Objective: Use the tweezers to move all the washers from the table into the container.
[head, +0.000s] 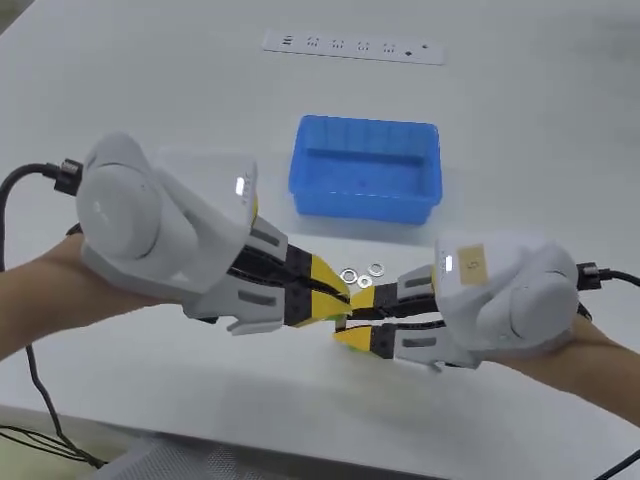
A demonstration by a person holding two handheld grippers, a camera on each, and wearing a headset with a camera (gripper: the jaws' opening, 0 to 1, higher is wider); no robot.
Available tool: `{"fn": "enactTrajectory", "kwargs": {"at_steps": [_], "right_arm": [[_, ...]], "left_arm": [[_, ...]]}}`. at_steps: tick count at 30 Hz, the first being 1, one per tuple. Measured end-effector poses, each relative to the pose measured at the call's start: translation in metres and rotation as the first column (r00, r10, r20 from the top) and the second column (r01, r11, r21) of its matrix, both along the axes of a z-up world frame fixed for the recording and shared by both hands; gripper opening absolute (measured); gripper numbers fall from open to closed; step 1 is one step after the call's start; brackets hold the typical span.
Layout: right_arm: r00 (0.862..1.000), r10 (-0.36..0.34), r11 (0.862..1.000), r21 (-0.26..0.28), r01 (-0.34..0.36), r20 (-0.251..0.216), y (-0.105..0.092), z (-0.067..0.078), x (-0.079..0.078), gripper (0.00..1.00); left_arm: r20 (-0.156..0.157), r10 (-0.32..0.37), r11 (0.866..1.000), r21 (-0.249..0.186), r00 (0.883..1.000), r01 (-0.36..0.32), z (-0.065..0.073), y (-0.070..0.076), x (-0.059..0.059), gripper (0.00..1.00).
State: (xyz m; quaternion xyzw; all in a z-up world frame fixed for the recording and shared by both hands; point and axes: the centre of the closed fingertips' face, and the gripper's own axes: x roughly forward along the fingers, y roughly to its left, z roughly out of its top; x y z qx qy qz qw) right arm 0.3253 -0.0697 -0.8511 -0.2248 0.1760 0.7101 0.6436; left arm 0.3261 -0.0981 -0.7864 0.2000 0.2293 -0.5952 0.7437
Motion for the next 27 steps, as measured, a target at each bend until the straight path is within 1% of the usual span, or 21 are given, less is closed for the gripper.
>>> {"fn": "enactTrajectory", "kwargs": {"at_steps": [5,6,7,8,10,12,16,21,23,25,27], "right_arm": [[1.0,0.014,1.0,-0.011,-0.015,-0.009,0.001,-0.004,-0.001,0.09],[1.0,0.019,1.0,-0.01,-0.019,0.001,0.001,-0.003,-0.001,0.08],[1.0,0.019,1.0,-0.011,-0.019,-0.002,0.001,-0.003,-0.002,0.08],[1.0,0.02,1.0,-0.01,-0.02,-0.011,0.002,-0.003,-0.003,0.08],[1.0,0.021,1.0,-0.009,-0.021,-0.004,0.002,-0.003,-0.003,0.07],[1.0,0.016,1.0,-0.001,-0.016,-0.009,0.004,-0.001,-0.002,0.07],[1.0,0.005,1.0,0.01,-0.005,0.009,0.006,0.002,0.002,0.07],[1.0,-0.01,1.0,0.021,0.009,0.024,0.011,0.006,0.009,0.08],[0.999,-0.015,0.999,0.031,0.013,0.052,0.014,0.009,0.012,0.09],[0.997,-0.021,0.999,0.035,0.019,0.069,0.015,0.01,0.014,0.1],[0.997,-0.022,0.999,0.036,0.02,0.077,0.017,0.01,0.015,0.11]], "left_arm": [[-0.026,0.008,1.0,-0.018,1.0,-0.009,0.0,0.004,0.002,0.06],[-0.026,0.009,1.0,-0.018,1.0,-0.009,0.0,0.004,0.002,0.06],[-0.034,0.007,1.0,-0.021,0.999,-0.008,0.001,0.004,0.001,0.06],[-0.034,0.005,1.0,-0.022,0.999,-0.005,0.001,0.003,0.001,0.06],[-0.038,0.0,1.0,-0.026,0.999,-0.001,0.002,0.004,0.0,0.06],[-0.045,0.001,0.999,-0.038,0.999,-0.003,0.004,0.006,0.001,0.06],[-0.035,-0.006,0.999,-0.043,0.999,0.005,0.006,0.01,0.005,0.06],[-0.007,-0.03,0.999,-0.024,1.0,0.03,0.01,0.014,0.009,0.06],[0.01,-0.044,0.999,-0.013,0.999,0.044,0.012,0.016,0.01,0.06],[0.027,-0.056,0.998,-0.001,0.998,0.056,0.013,0.018,0.011,0.06],[0.032,-0.061,0.998,0.002,0.998,0.061,0.013,0.019,0.012,0.06]]}}
